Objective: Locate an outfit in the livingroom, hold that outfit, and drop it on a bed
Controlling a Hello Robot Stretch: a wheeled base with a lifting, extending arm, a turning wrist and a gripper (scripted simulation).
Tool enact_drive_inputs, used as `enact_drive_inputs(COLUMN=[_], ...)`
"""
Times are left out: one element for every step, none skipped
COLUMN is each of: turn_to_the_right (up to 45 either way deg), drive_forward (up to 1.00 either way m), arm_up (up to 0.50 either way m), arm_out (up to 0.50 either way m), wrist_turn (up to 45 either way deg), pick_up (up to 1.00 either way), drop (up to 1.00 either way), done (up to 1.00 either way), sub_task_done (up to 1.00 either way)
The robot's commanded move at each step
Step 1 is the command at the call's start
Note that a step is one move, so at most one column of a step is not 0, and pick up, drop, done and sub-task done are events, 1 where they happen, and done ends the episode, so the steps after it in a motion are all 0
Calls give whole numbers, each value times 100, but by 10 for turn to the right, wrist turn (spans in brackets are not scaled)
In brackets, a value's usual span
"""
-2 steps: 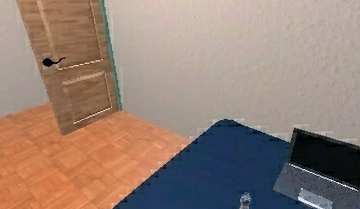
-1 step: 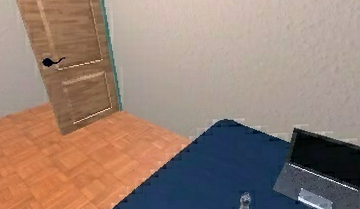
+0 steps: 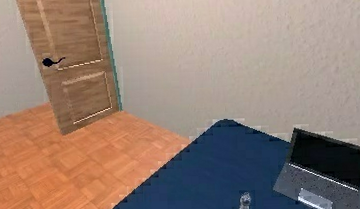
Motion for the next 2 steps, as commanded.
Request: enact_drive_inputs(turn_to_the_right=[0,0], drive_forward=[0,0], arm_up=[0,0], arm_out=[-8,0], wrist_turn=[0,0], pick_up=[0,0], drop=[0,0], done=[0,100], sub_task_done=[0,0])
